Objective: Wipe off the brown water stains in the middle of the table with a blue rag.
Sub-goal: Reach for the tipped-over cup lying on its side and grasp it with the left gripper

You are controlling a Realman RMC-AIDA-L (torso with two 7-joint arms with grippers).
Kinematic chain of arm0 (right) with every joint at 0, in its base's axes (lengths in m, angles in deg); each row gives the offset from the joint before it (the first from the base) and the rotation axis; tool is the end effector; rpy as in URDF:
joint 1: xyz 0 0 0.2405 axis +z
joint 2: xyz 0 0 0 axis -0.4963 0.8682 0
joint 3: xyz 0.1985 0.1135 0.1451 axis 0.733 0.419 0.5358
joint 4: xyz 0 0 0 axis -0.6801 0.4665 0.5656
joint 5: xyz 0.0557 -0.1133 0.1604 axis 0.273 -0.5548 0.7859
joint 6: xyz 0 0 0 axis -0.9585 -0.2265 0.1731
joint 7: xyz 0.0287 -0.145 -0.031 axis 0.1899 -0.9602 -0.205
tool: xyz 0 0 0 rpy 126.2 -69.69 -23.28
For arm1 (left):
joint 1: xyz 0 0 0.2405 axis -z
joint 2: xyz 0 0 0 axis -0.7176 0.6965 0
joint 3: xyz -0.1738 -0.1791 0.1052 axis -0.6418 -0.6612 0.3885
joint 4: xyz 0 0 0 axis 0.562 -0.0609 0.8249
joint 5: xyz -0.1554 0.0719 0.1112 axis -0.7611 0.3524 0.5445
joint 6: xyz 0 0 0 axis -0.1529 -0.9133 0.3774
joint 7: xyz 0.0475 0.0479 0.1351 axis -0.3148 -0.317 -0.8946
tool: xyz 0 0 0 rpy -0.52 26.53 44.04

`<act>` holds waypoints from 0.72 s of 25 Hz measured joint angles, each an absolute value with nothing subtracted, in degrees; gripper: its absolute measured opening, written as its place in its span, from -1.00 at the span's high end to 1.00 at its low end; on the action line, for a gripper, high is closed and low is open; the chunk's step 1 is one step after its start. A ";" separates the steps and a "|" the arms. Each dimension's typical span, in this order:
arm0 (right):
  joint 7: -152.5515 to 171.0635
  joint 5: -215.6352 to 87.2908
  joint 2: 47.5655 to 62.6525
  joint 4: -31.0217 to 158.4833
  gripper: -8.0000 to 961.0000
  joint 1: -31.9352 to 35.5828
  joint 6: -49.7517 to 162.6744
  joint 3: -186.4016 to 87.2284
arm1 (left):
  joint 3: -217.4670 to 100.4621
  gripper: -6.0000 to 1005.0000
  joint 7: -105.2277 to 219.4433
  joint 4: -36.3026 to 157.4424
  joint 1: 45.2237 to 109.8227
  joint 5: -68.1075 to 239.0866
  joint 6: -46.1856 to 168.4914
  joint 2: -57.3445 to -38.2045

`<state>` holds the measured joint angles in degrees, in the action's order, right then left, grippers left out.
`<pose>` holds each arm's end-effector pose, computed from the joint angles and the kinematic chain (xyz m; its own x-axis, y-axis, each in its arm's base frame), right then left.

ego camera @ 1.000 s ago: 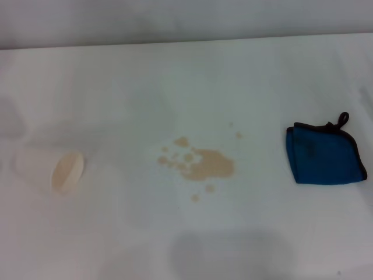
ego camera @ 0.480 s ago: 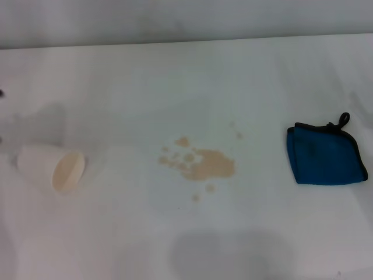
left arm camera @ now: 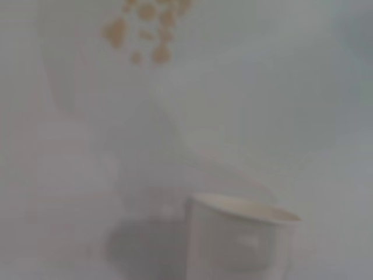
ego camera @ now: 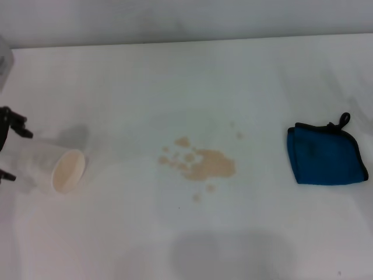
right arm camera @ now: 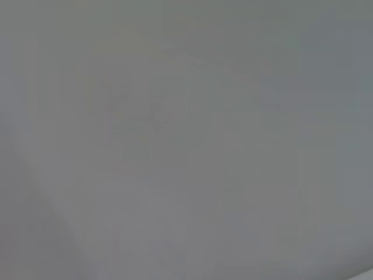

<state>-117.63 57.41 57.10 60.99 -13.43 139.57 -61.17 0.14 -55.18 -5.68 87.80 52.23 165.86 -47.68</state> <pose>0.4084 0.2801 0.0458 0.2829 -0.0777 -0.9560 -0.9564 -0.0980 -0.2750 -0.2308 0.3841 0.0466 0.7297 -0.3884 -0.5627 -0.4066 -0.9082 0.0996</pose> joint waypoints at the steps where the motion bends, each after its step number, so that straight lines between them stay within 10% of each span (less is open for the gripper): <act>1: -117.47 57.41 57.09 60.99 -0.75 -13.59 139.91 -61.18 | 0.66 -0.69 -55.62 -5.61 87.38 52.60 165.40 -47.85; 18: -115.63 56.81 56.92 60.41 -0.75 -14.60 141.14 -63.59 | 2.91 -0.69 -63.01 -1.80 83.41 53.88 150.67 -50.39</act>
